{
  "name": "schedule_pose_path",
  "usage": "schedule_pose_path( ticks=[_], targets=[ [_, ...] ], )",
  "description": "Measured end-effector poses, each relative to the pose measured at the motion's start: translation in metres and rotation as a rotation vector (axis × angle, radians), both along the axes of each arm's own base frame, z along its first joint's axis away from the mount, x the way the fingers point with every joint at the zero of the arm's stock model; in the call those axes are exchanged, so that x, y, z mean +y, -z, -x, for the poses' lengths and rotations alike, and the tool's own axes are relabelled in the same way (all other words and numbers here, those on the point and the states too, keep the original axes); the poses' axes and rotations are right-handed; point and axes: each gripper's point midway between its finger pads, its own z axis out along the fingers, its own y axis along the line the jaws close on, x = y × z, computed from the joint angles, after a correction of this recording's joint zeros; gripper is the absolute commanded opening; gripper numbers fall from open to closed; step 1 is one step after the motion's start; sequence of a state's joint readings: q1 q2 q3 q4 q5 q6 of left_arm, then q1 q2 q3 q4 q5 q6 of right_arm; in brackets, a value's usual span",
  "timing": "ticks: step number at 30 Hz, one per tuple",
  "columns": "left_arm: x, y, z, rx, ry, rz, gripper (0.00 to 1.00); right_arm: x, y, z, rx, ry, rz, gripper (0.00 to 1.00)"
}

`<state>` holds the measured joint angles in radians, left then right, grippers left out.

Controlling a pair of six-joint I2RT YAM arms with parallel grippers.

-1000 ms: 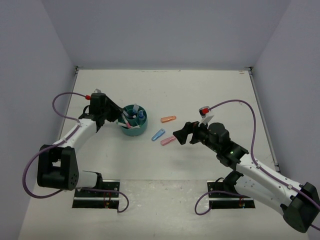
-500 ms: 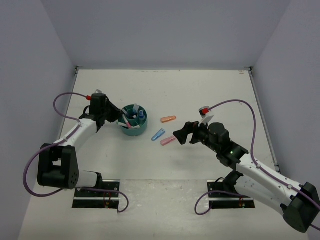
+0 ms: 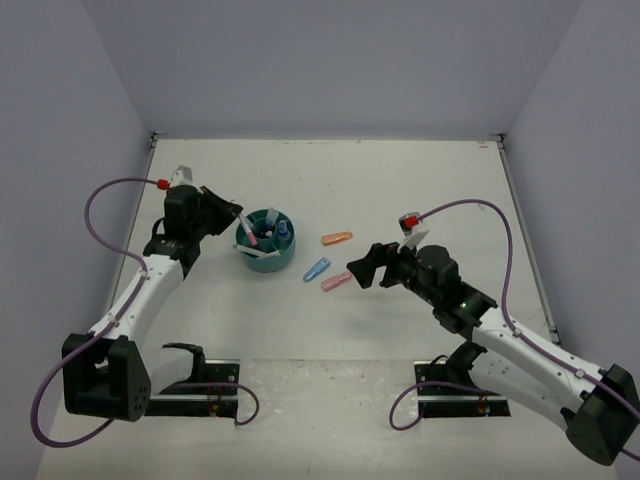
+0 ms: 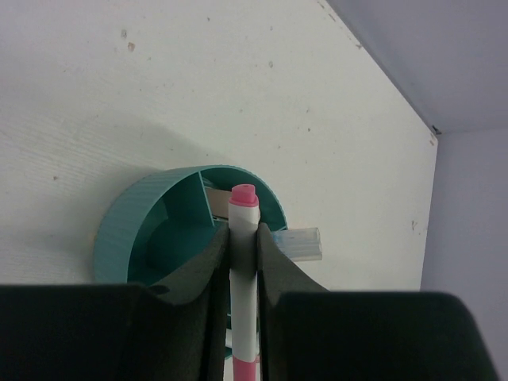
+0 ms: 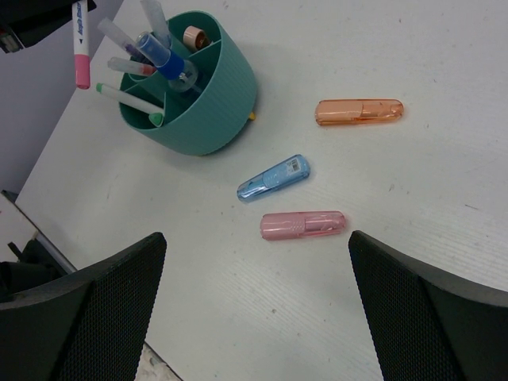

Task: Sort the stationery into containers
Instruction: Pick up the pen from the storage box, then place the pen in the storage box.

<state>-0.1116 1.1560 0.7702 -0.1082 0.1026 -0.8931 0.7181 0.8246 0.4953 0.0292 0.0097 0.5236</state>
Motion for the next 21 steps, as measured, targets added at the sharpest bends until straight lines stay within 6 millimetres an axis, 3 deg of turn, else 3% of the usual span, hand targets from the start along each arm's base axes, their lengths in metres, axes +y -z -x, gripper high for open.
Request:
schedule_pose_path(
  ticks=[8, 15, 19, 21],
  targets=[
    [-0.001, -0.005, 0.018, -0.182, 0.022, -0.100, 0.00, 0.000, 0.000, 0.000, 0.000, 0.000, 0.000, 0.98],
    [-0.039, -0.056, 0.052, -0.589, 0.096, -0.173, 0.00, 0.001, 0.008, -0.001, 0.022, 0.000, 0.017, 0.99],
    [-0.027, -0.073, 0.057, -0.738, 0.030, -0.205, 0.00, 0.002, 0.009, -0.001, 0.024, 0.000, 0.018, 0.99],
    [-0.022, -0.070, 0.060, -0.772, 0.007, -0.224, 0.00, 0.002, 0.009, -0.001, 0.023, 0.000, 0.018, 0.99]
  ],
)
